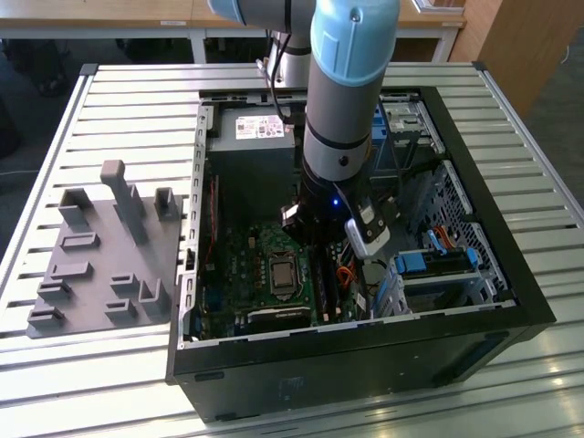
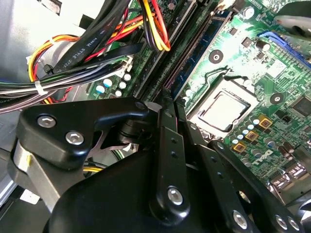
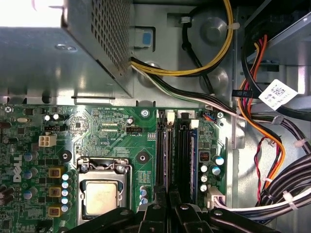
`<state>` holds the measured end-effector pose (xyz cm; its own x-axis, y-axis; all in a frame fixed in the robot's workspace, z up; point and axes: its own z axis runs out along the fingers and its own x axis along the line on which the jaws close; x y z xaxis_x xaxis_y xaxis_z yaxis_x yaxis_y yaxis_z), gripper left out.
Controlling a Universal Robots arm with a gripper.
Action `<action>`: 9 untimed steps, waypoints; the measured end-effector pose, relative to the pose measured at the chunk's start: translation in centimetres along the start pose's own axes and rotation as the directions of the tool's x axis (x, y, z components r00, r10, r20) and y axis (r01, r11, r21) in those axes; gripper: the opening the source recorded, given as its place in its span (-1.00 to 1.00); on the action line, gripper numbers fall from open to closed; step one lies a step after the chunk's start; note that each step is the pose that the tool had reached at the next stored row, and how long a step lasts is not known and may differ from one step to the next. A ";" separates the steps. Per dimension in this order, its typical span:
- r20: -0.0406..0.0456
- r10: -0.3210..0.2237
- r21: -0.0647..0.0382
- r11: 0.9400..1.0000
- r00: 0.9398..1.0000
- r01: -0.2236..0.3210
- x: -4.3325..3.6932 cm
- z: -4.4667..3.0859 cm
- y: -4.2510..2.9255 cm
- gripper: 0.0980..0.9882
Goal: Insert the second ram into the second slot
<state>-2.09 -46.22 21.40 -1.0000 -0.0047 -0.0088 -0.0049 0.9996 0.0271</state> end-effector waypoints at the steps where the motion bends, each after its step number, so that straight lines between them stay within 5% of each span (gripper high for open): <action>1: 0.000 0.000 -0.001 1.000 1.000 0.000 0.00 0.04 0.00 -0.91; 9: 0.000 0.014 -0.004 1.000 1.000 -0.014 -0.15 0.11 0.00 -0.91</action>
<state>-1.94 -46.22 21.29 -0.9999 0.0090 -0.0088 0.0087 0.9995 0.0308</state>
